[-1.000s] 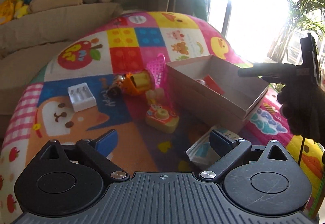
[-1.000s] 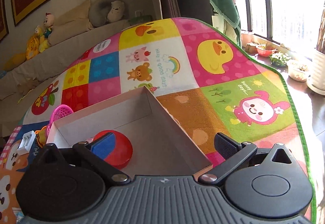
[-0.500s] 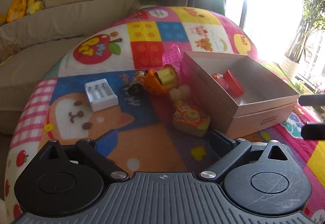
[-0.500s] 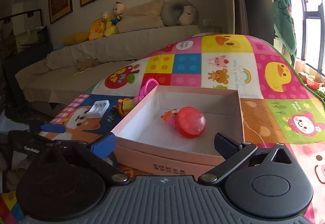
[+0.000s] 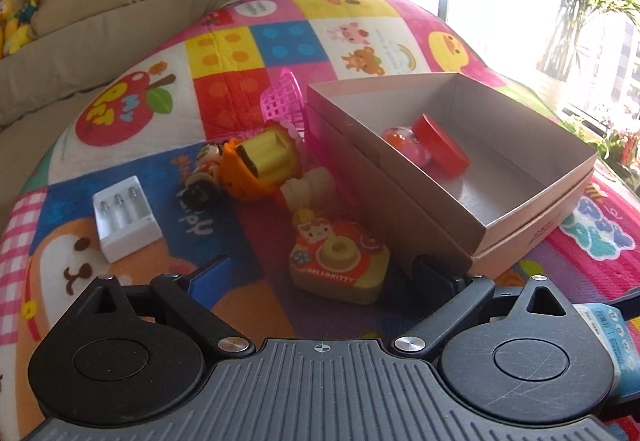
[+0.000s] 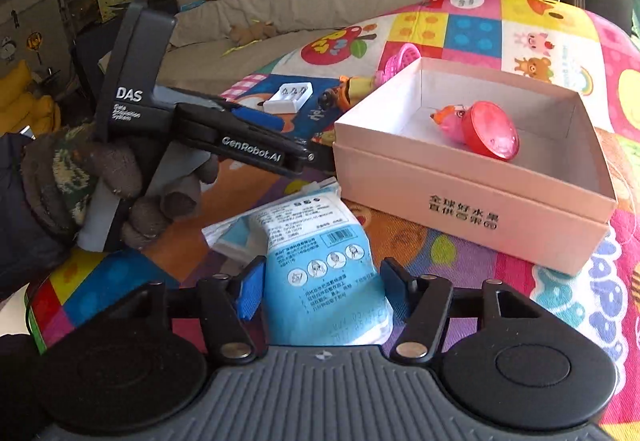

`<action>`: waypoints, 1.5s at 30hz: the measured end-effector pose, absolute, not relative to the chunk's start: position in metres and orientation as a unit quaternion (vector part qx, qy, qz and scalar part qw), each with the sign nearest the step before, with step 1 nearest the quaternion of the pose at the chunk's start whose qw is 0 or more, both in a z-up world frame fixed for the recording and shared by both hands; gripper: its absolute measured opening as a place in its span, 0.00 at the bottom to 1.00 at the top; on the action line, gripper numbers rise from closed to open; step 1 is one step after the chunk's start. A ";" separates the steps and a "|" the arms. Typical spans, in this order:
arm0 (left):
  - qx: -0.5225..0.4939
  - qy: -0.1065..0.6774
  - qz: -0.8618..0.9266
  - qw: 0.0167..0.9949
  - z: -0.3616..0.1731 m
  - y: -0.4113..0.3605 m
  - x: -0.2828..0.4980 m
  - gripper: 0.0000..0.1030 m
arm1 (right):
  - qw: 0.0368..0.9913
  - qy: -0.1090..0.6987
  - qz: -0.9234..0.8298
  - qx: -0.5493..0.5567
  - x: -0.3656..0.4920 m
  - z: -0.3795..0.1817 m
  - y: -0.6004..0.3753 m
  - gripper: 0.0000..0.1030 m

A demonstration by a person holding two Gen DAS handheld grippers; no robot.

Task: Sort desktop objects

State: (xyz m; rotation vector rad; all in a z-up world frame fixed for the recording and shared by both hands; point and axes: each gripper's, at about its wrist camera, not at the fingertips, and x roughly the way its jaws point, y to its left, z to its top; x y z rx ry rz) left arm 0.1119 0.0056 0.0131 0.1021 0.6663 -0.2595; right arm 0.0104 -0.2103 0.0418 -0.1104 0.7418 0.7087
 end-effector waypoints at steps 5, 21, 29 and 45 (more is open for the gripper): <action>0.067 0.333 -0.141 0.930 0.008 -0.001 0.120 0.72 | 0.888 0.353 0.295 -0.004 -0.004 0.042 -0.249 0.66; 0.035 0.346 -0.083 0.934 0.011 0.021 0.048 0.62 | 0.926 0.316 0.203 0.045 0.003 0.051 -0.283 0.87; 0.025 0.333 -0.069 0.940 0.016 0.033 0.010 0.82 | 0.884 0.354 0.296 0.069 -0.006 0.044 -0.253 0.90; -0.028 0.337 -0.063 0.939 0.007 0.048 0.014 0.93 | 0.866 0.297 0.369 -0.163 -0.005 0.054 -0.173 0.98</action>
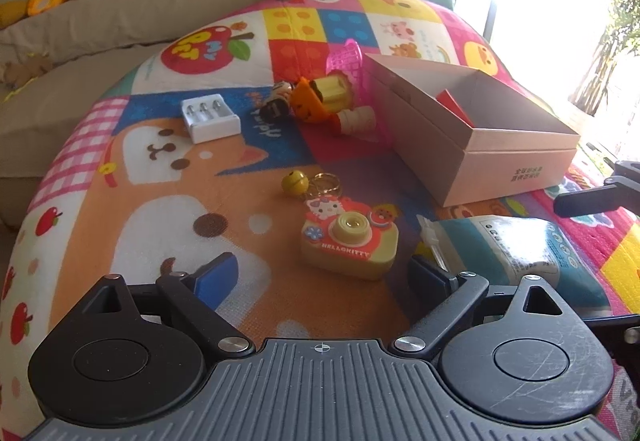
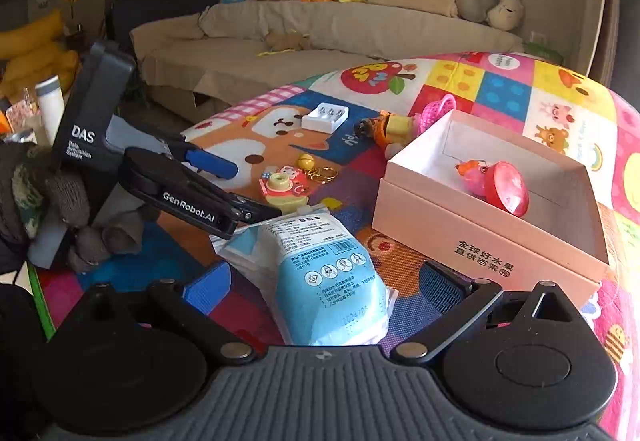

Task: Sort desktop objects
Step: 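Carry the Hello Kitty toy into the pink box with the left tool while the right tool holds the wipes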

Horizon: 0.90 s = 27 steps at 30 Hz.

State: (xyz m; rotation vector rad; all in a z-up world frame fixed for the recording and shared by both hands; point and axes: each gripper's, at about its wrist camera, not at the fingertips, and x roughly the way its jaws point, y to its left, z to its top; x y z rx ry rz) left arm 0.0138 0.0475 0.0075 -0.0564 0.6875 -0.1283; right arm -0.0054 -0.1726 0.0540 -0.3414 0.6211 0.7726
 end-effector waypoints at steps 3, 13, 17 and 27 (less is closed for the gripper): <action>-0.038 0.335 -0.062 0.939 0.007 0.051 0.014 0.93 | 0.859 0.326 0.363 -0.156 0.011 0.044 -0.158 0.82; 0.000 0.330 -0.092 0.939 0.009 0.027 0.025 0.94 | 0.894 0.362 0.255 -0.071 0.008 0.043 -0.217 0.59; 0.004 0.332 -0.108 0.937 0.009 0.011 0.032 0.94 | 0.903 0.368 0.218 -0.044 -0.001 0.043 -0.244 0.60; 0.003 0.352 -0.112 0.929 0.007 -0.009 0.030 0.94 | 0.898 0.362 0.244 -0.050 -0.014 0.035 -0.231 0.72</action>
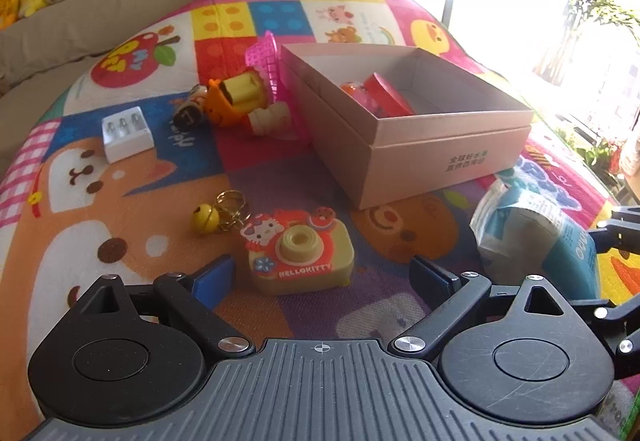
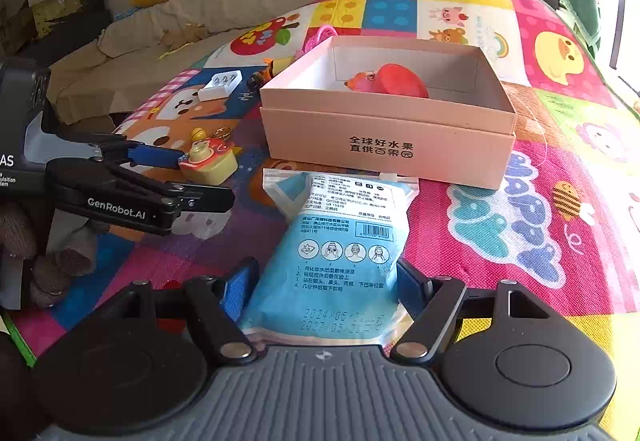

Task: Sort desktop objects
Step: 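Carry the Hello Kitty toy into the pink box with the left tool while the right tool holds the wipes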

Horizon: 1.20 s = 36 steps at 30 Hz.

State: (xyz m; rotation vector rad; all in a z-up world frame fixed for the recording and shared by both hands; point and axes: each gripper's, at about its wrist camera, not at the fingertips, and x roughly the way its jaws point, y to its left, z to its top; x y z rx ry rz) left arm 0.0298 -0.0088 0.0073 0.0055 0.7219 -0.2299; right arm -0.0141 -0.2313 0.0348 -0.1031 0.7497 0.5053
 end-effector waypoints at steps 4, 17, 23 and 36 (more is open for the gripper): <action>-0.004 0.357 -0.092 0.930 0.010 -0.011 0.041 0.85 | 0.902 0.355 0.242 -0.049 -0.012 0.037 -0.228 0.72; 0.048 0.349 -0.074 0.933 0.013 -0.021 0.011 0.60 | 0.903 0.360 0.228 -0.054 0.004 0.039 -0.225 0.59; 0.030 0.331 -0.104 0.938 0.036 -0.020 -0.028 0.60 | 0.892 0.362 0.264 -0.058 -0.020 0.059 -0.241 0.52; 0.059 0.163 -0.155 0.973 0.137 -0.074 0.026 0.60 | 0.972 0.172 0.159 -0.015 -0.021 0.185 -0.305 0.52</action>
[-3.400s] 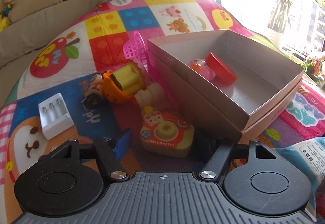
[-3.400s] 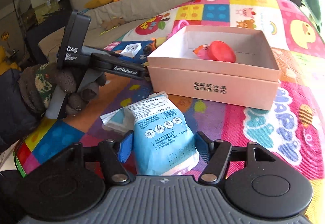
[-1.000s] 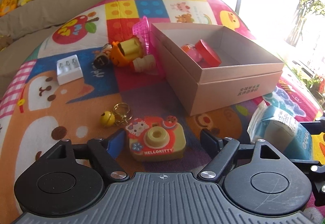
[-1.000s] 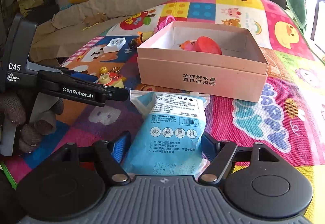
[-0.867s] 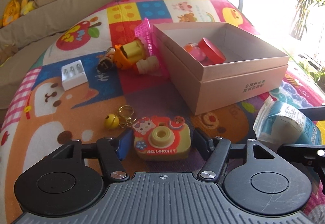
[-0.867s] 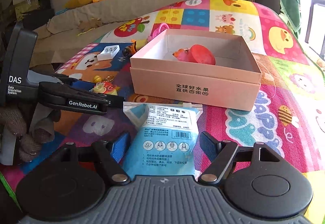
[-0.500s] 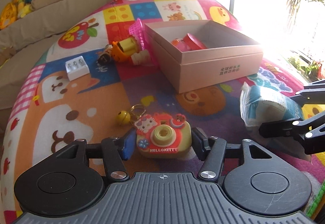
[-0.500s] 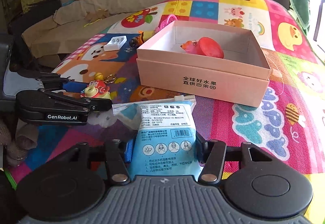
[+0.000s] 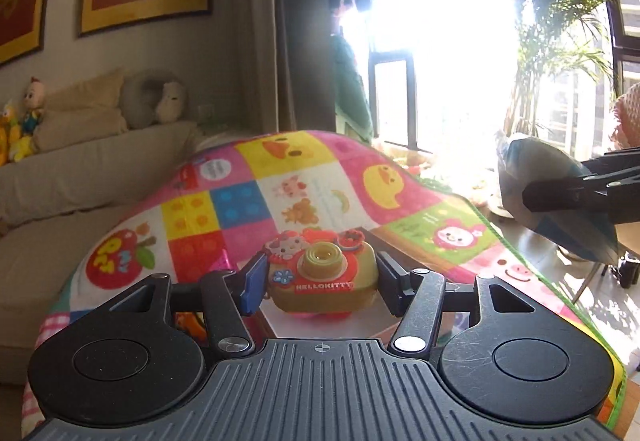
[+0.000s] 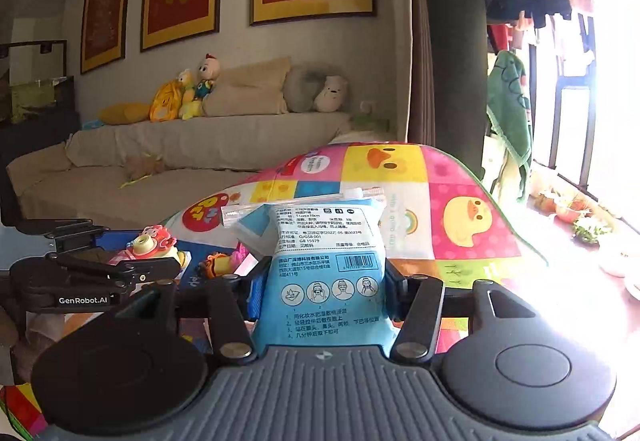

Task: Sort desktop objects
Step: 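Carry the Hello Kitty toy into the pink box with the left tool while the right tool holds the wipes, then lower the wipes pack into the pink box and open the right tool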

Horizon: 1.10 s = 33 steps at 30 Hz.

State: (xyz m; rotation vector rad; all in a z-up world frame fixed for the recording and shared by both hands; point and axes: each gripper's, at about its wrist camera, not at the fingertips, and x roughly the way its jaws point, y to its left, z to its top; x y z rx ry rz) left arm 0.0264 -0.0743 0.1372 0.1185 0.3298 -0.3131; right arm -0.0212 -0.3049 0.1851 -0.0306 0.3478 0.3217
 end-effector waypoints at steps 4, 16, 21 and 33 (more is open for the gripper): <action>0.056 0.159 -0.156 0.973 0.134 -0.093 0.066 0.61 | 0.971 0.191 0.144 -0.004 -0.003 0.176 -0.312 0.52; -0.003 0.272 -0.130 0.953 0.055 -0.033 0.047 0.92 | 0.967 0.229 0.110 0.004 0.033 0.152 -0.316 0.52; 0.005 0.280 -0.120 0.952 0.047 -0.022 0.034 0.93 | 0.962 0.248 0.112 0.010 0.091 0.147 -0.285 0.52; 0.003 0.297 -0.034 0.954 0.030 0.029 0.026 0.98 | 0.948 0.308 0.074 0.011 0.145 0.108 -0.255 0.75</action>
